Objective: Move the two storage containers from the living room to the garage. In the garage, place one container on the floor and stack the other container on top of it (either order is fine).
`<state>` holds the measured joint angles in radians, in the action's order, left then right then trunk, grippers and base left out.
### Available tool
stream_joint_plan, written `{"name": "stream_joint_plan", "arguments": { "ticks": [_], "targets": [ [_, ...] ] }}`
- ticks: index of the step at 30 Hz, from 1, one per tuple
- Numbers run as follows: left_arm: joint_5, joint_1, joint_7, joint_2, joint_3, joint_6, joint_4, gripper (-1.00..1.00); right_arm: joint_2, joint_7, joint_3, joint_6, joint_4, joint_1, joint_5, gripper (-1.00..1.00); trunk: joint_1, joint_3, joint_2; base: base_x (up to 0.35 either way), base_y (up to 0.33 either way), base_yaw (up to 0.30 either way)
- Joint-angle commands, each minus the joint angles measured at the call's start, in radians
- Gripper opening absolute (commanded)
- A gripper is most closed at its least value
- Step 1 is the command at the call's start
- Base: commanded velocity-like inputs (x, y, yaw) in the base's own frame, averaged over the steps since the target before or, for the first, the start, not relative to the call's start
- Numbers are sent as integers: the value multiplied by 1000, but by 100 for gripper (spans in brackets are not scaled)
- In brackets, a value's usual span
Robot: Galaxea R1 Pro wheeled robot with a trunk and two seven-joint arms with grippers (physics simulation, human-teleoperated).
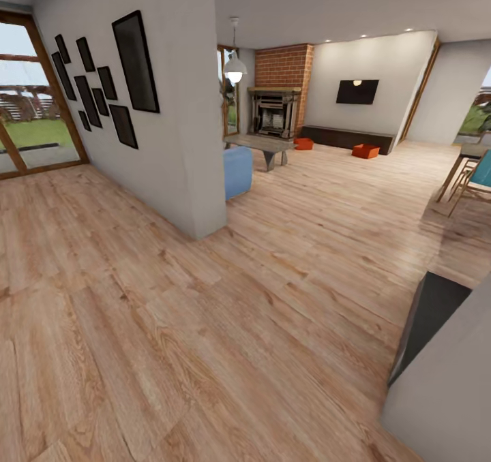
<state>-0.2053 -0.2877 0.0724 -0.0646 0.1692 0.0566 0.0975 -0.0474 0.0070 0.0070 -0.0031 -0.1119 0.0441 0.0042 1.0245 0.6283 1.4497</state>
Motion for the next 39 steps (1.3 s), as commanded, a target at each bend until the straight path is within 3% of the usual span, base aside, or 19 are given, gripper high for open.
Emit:
{"name": "stream_joint_plan", "arguments": {
  "ticks": [1, 12, 39],
  "targets": [
    [-9, -1, 4, 0, 9, 4, -1, 100, 0, 1, 1, 0, 0, 0, 0, 100, 0, 1, 0, 297, -168, 0],
    [-9, -1, 3, 0, 9, 5, -1, 100, 0, 1, 1, 0, 0, 0, 0, 100, 0, 1, 0, 303, -123, 0],
    [-9, -1, 3, 0, 9, 5, -1, 100, 0, 1, 1, 0, 0, 0, 0, 100, 0, 1, 0, 343, -5, 0]
  ]
}}
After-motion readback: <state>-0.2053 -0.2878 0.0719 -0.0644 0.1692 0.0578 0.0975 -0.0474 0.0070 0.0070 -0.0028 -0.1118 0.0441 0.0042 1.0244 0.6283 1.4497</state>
